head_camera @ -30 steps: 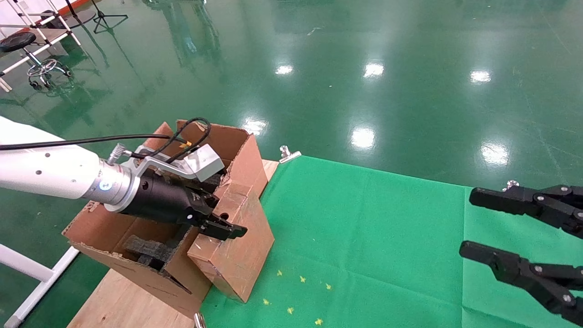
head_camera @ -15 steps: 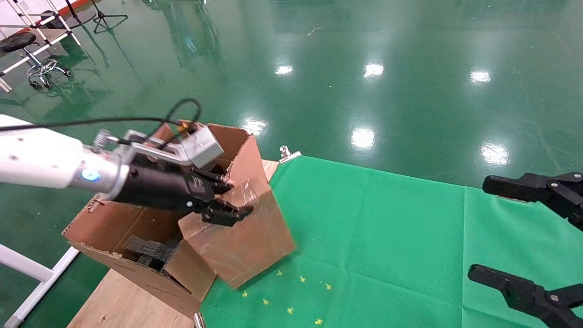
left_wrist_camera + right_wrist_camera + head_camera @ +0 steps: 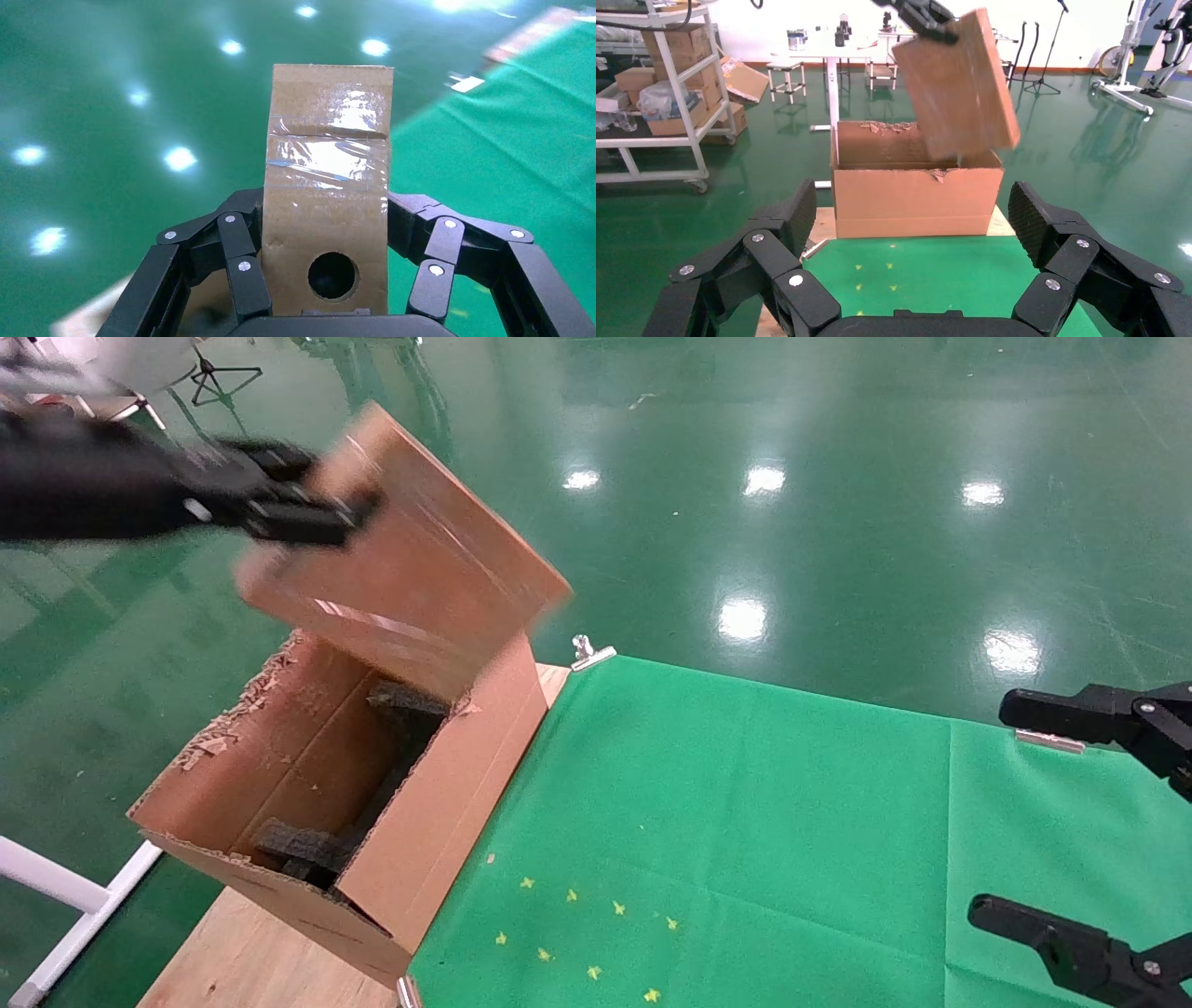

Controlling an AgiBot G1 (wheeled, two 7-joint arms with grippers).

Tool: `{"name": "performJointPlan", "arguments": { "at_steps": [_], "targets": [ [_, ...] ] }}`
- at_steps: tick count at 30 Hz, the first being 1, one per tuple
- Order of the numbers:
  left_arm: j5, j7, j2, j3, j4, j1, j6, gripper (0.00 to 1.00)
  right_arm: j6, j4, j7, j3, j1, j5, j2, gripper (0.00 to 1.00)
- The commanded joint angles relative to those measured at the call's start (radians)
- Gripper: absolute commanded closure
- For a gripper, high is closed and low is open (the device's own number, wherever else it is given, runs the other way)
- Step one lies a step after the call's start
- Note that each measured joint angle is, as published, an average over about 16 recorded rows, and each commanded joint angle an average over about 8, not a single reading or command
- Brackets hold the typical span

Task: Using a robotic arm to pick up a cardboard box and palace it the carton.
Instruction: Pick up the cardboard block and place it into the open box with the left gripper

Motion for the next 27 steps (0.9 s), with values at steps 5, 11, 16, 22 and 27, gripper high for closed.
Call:
{"name": "performJointPlan", "arguments": {
  "at_steps": [5,11,16,22,27],
  "targets": [
    [0.160,0.103,-0.006,0.037,0.145,-0.111,-0.045,1.00,0.000,0.000,0.000,0.000,0.000,0.000,0.000,0.00],
    [0.300,0.141,0.038,0.098,0.310,-0.115,-0.131,1.00,0.000,0.000,0.000,0.000,0.000,0.000,0.000,0.00],
    [0.373,0.133,0.083,0.131,0.430,-0.118,-0.203,1.00,0.000,0.000,0.000,0.000,0.000,0.000,0.000,0.00],
    [0.431,0.093,0.137,0.156,0.559,-0.118,-0.296,1.00,0.000,0.000,0.000,0.000,0.000,0.000,0.000,0.00],
    [0.459,0.073,0.174,0.167,0.638,-0.114,-0.372,1.00,0.000,0.000,0.000,0.000,0.000,0.000,0.000,0.00]
  ]
}}
